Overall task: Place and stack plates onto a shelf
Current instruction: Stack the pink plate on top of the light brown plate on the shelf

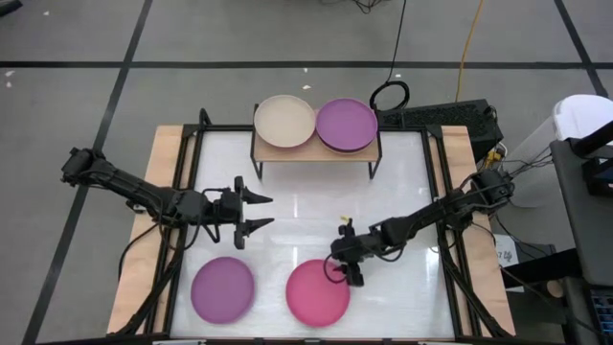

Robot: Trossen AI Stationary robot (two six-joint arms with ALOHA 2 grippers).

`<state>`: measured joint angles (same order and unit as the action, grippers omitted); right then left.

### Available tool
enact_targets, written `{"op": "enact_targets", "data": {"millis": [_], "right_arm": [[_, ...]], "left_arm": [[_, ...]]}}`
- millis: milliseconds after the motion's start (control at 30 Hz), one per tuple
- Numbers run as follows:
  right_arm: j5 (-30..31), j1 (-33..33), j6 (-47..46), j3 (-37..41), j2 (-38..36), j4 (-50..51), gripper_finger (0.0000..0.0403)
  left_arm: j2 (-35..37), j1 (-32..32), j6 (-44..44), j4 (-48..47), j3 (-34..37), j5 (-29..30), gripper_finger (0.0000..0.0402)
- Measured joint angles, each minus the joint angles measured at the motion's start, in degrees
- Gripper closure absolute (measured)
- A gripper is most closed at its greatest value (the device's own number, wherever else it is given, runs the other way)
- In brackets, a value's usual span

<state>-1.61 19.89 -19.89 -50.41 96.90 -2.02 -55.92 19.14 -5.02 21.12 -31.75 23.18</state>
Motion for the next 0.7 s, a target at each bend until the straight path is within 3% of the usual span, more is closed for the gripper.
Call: {"op": "enact_targets", "data": {"millis": [200, 700], "right_arm": [[1.5, -0.3, -0.5, 0.0, 0.0, 0.1, 0.0206], [1.6, 0.1, -2.4, 0.0, 0.7, -0.1, 0.0249]], "left_arm": [[0.0, 0.0, -0.1, 0.0, 0.0, 0.0, 0.0142], [0.0, 0.0, -0.3, 0.0, 0.0, 0.0, 0.0142]]}}
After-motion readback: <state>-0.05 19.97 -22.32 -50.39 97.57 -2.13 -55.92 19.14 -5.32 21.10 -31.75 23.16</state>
